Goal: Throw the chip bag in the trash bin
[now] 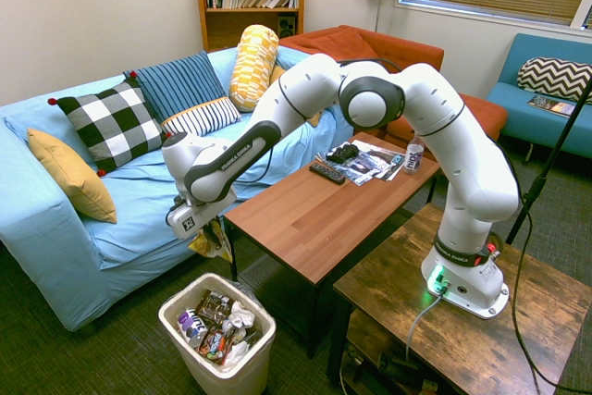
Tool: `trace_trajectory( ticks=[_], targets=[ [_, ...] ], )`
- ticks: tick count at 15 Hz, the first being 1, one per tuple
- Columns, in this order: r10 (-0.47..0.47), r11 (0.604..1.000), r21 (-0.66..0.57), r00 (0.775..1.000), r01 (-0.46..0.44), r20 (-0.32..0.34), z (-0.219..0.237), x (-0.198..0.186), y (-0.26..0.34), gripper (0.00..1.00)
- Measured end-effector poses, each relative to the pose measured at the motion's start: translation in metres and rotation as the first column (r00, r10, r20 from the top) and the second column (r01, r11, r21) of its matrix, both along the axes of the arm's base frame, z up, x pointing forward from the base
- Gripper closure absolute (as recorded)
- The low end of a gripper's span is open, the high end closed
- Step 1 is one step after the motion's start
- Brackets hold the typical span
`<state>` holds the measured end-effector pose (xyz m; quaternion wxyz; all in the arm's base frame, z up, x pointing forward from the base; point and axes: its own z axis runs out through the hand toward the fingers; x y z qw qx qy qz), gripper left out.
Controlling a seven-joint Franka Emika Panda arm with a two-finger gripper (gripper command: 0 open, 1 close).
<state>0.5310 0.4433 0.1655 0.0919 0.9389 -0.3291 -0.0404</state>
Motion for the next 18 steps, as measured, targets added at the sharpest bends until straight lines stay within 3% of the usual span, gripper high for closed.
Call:
trace_trajectory(
  ticks=[7, 18],
  targets=[
    [0.006, 0.998, -0.070, 0.999, -0.009, -0.047, -0.048, -0.014, 0.031, 0.00],
    [-0.007, 0.998, -0.070, 0.999, 0.005, -0.035, -0.038, -0.001, 0.031, 0.00]
  ],
)
